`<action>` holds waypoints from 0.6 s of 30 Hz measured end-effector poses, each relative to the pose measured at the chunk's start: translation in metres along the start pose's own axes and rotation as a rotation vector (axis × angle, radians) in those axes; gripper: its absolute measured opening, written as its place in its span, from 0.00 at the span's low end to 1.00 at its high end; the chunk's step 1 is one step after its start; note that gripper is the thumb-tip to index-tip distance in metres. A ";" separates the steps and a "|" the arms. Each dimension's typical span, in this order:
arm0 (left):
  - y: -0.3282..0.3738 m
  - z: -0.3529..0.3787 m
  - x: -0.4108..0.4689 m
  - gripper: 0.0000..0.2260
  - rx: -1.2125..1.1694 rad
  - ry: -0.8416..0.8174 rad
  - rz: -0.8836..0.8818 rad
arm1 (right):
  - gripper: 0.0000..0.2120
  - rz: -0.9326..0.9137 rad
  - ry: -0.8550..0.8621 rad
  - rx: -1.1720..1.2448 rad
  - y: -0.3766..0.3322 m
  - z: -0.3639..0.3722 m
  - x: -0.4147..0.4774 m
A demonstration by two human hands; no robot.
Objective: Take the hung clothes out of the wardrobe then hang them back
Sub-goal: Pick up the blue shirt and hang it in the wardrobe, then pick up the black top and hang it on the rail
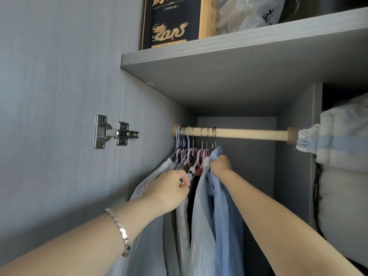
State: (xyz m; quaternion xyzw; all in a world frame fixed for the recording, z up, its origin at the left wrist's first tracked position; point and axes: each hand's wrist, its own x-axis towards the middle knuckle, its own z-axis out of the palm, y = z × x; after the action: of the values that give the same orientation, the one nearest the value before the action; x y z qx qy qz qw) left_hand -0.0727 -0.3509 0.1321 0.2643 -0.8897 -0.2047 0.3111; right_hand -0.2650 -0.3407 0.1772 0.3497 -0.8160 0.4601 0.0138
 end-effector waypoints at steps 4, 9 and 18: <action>0.001 -0.002 0.005 0.09 -0.003 -0.002 0.015 | 0.18 -0.112 -0.126 -0.047 0.005 0.014 -0.001; 0.010 0.012 -0.001 0.10 -0.055 -0.071 0.030 | 0.16 -0.065 -0.089 0.018 0.031 0.010 -0.055; 0.051 0.087 -0.081 0.09 0.031 -0.484 0.269 | 0.13 0.435 -0.085 0.017 0.124 -0.040 -0.257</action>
State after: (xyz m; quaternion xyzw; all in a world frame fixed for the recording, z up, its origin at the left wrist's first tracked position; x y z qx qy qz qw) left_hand -0.0937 -0.2457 0.0598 0.0920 -0.9682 -0.2049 0.1099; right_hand -0.1554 -0.1256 0.0198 0.1848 -0.8681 0.4439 -0.1231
